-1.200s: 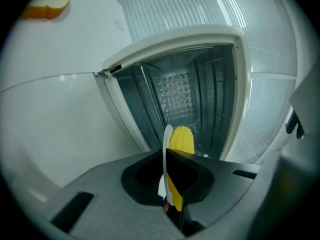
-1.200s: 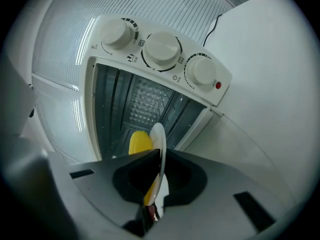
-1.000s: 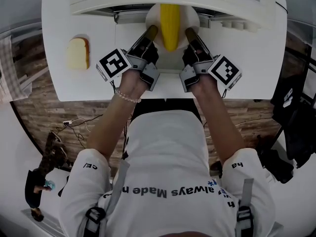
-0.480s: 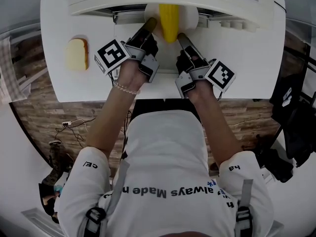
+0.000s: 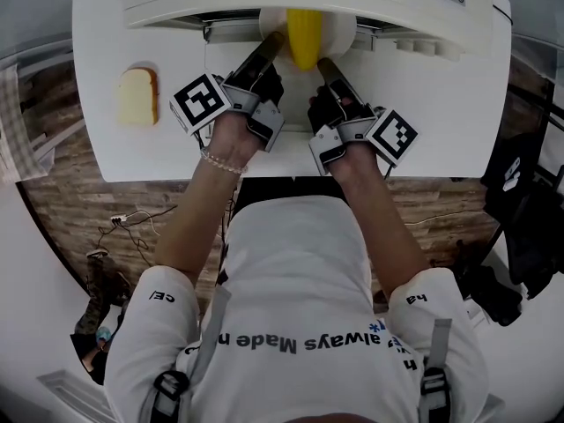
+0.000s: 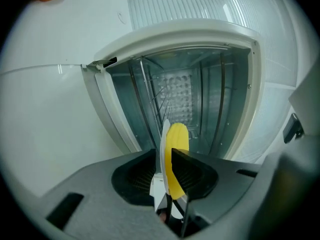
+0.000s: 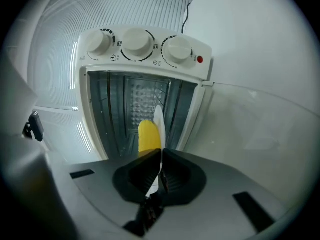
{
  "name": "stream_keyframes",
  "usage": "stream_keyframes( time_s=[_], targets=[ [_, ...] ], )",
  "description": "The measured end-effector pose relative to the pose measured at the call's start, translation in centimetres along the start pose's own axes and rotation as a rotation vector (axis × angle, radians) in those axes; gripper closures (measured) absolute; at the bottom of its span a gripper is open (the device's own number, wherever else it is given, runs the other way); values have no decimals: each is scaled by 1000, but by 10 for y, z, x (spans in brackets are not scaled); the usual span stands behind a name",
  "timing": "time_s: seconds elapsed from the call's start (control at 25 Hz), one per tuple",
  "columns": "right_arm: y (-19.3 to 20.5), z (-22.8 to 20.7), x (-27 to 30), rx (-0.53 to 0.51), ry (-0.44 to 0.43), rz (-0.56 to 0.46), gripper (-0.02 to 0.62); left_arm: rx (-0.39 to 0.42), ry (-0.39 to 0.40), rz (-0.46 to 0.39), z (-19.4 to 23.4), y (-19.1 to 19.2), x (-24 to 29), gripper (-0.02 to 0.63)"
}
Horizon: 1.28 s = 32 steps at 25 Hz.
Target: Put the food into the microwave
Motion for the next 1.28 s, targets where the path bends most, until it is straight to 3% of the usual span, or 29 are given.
stream_keyframes(
  time_s=[0.2,0.36,0.6,1.28],
  targets=[
    [-5,5,7,-8,2,3,574,-7,-16,-14,-3,10,-9,535],
    [-10,7,15,-10,-2,5,574,-6,-43,-25,0,6,-8,584],
    [-30,5,44,12,12,1,574,-38,-43,-40,20,-12,17,588],
    [-33,24,48,12,0,-18,574,10,-75,-45,7,-22,23,588]
  ],
)
Point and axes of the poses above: the fingertips, and each gripper's own axes: x forward along the fingers, z to its left, y out of its underside, the point moved 8 cm from there along -x, backward along the fingers, and after that the axes turned 15 degrees about y, right-handed, at the moved point
